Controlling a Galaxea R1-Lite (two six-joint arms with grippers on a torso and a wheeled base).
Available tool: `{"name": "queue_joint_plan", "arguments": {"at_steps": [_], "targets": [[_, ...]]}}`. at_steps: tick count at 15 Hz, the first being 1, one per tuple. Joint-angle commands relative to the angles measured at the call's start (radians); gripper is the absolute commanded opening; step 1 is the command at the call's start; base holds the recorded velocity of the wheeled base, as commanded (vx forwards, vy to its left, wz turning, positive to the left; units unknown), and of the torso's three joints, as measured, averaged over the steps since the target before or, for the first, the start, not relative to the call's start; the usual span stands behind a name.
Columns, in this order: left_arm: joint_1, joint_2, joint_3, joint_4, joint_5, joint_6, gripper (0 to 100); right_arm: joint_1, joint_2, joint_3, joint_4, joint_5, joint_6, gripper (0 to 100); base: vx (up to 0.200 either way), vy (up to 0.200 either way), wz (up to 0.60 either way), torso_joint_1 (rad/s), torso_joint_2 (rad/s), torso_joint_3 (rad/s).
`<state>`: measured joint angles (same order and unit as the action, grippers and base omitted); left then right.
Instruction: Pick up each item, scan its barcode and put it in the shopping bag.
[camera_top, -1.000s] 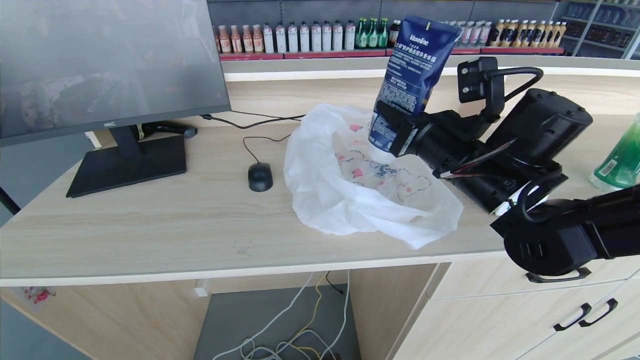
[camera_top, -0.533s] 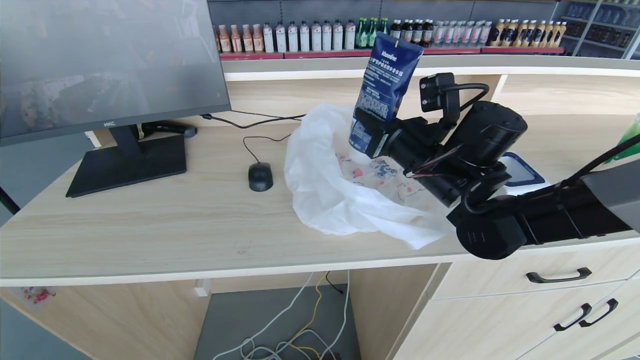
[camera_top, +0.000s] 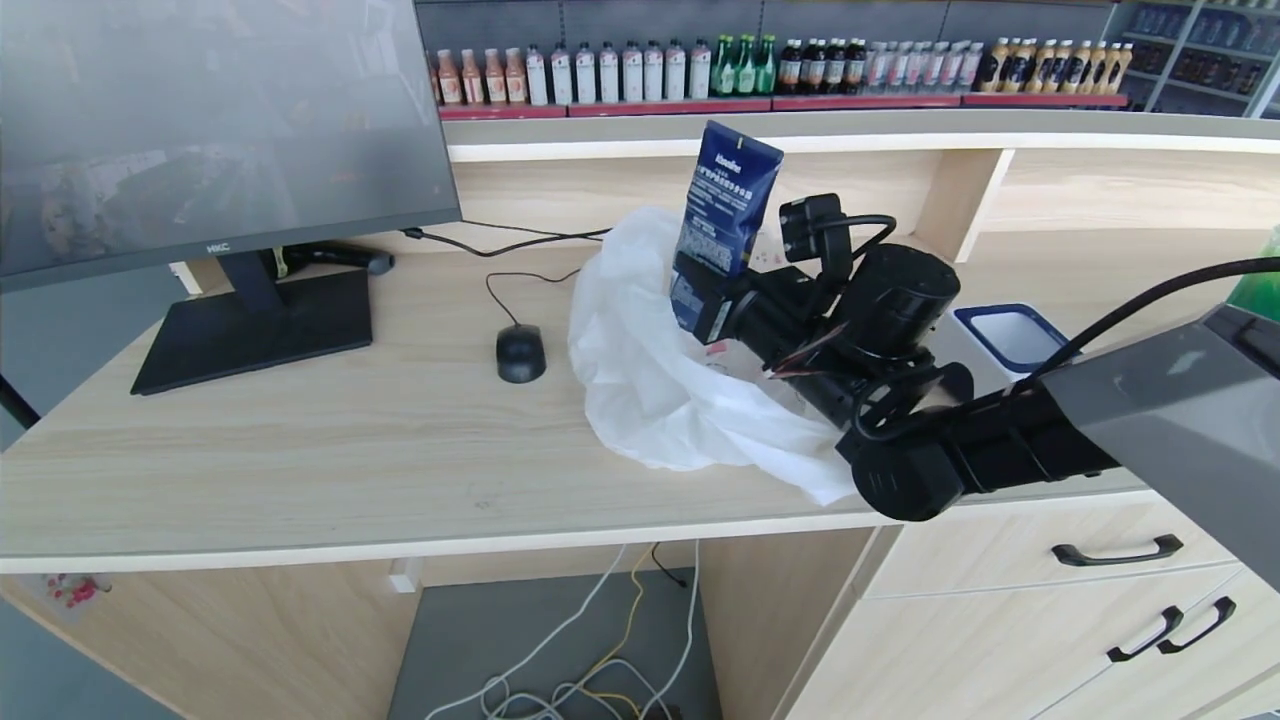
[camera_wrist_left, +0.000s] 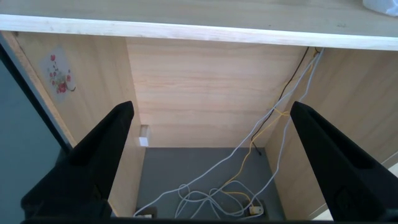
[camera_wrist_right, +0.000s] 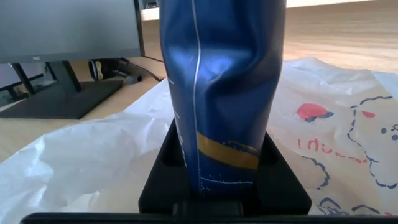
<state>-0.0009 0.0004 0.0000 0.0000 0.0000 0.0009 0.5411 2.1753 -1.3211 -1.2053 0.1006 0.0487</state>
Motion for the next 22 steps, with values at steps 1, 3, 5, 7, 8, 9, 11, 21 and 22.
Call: {"name": "queue_joint_plan", "arguments": {"at_steps": [1,3,5,7,8,9,11,21,22], "targets": [[0.001,0.0,0.0,0.0,0.0,0.001,100,0.002,0.02,-0.006,0.001,0.001,-0.003,0,0.0,0.0,0.0,0.0,0.0,0.0],[0.001,0.0,0.0,0.0,0.0,-0.001,100,0.002,0.027,-0.009,0.003,-0.001,-0.009,0,0.0,0.0,0.0,0.0,0.0,0.0],[0.001,0.0,0.0,0.0,0.0,0.001,100,0.003,0.034,-0.01,0.006,-0.001,-0.012,0,0.0,0.0,0.0,0.0,0.0,0.0],[-0.001,0.0,0.0,0.0,0.0,0.001,100,0.003,0.04,-0.003,0.004,-0.001,-0.013,0,0.0,0.0,0.0,0.0,0.0,0.0],[-0.001,0.0,0.0,0.0,0.0,0.001,100,0.002,0.043,-0.004,0.006,-0.001,-0.013,0,0.0,0.0,0.0,0.0,0.0,0.0],[0.001,0.0,0.0,0.0,0.0,0.001,100,0.003,0.044,-0.003,0.004,-0.001,-0.015,0,0.0,0.0,0.0,0.0,0.0,0.0],[-0.001,0.0,0.0,0.0,0.0,0.001,100,0.002,0.049,-0.004,0.007,0.001,-0.027,0,0.0,0.0,0.0,0.0,0.0,0.0],[0.001,0.0,0.0,0.0,0.0,-0.001,100,0.003,0.078,-0.001,0.006,-0.001,-0.03,0,0.0,0.0,0.0,0.0,0.0,0.0],[-0.001,0.0,0.0,0.0,0.0,-0.001,100,0.003,0.08,0.002,0.006,-0.001,-0.03,0,0.0,0.0,0.0,0.0,0.0,0.0]]}}
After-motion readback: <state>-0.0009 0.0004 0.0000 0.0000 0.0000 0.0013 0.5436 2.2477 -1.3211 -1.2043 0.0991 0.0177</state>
